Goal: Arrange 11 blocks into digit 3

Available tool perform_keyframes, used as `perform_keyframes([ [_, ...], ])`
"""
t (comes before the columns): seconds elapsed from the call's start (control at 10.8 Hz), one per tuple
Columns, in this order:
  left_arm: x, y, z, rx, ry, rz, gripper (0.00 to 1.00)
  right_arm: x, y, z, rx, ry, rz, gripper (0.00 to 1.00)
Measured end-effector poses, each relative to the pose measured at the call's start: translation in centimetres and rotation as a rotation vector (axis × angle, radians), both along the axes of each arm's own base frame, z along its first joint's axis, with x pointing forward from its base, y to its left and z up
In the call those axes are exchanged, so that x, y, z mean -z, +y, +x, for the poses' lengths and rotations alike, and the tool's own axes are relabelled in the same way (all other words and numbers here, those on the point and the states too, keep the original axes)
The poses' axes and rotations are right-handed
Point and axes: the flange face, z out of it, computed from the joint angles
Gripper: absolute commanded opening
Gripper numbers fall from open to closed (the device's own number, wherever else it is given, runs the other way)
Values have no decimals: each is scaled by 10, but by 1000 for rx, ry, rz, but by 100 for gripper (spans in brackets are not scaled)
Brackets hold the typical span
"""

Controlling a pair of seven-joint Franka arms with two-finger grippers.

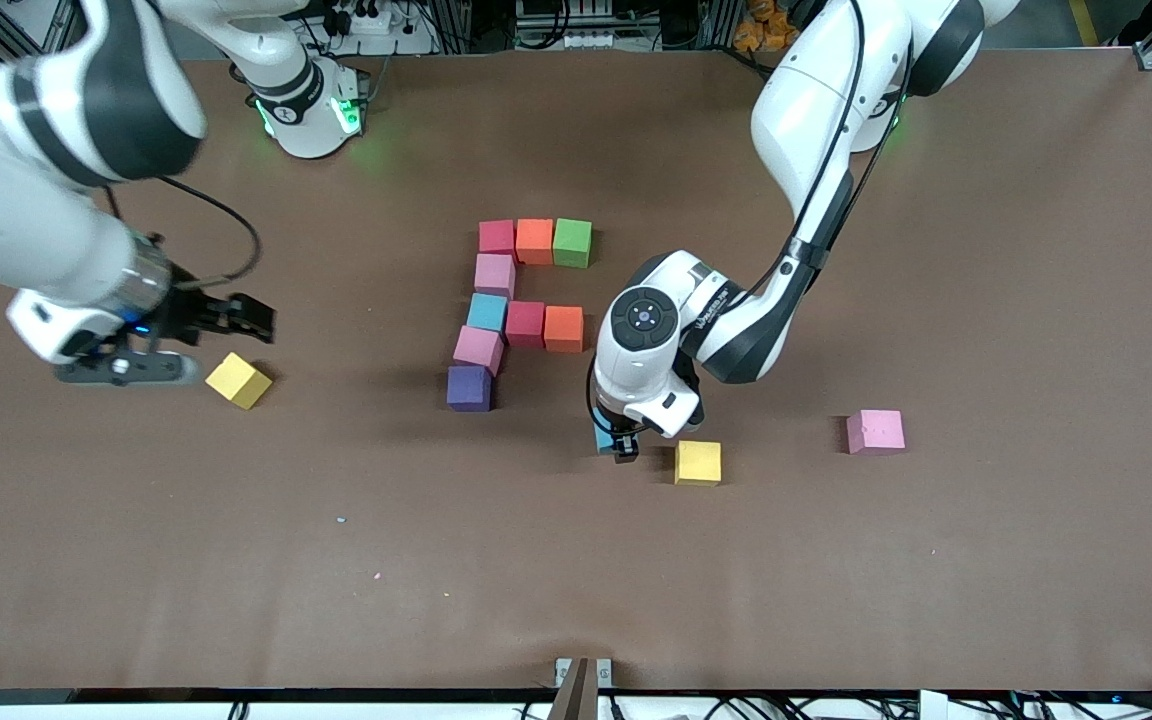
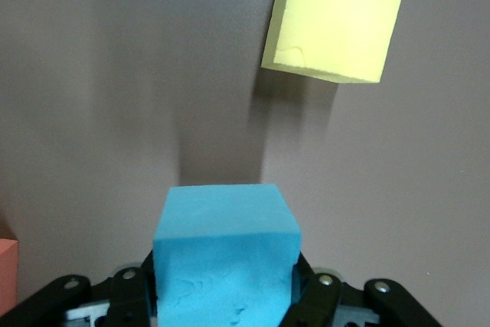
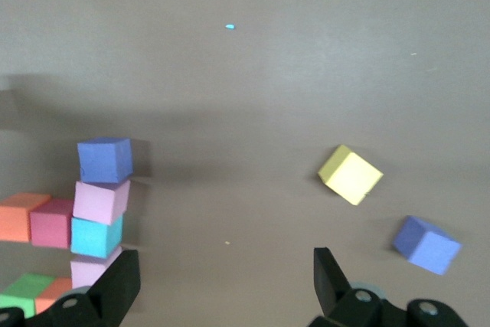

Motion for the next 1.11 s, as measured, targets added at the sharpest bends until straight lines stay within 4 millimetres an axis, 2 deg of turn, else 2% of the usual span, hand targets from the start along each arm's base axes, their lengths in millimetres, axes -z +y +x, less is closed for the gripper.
perform_keyframes([
  [0.19,0,0,0,0,0,0,1,-17,-25,-2,-34,-8,10,100],
  [0.37,0,0,0,1,0,0,1,-26,-40,-5,-62,-16,14,100],
  [0.74,-1,-5,-3,7,-4,-9,1,-38,-57,-14,-63,-8,16,100],
  [1.11,-4,-31,-21,47,-18,-23,1,-40,-69,-15,-50,8,17,100],
])
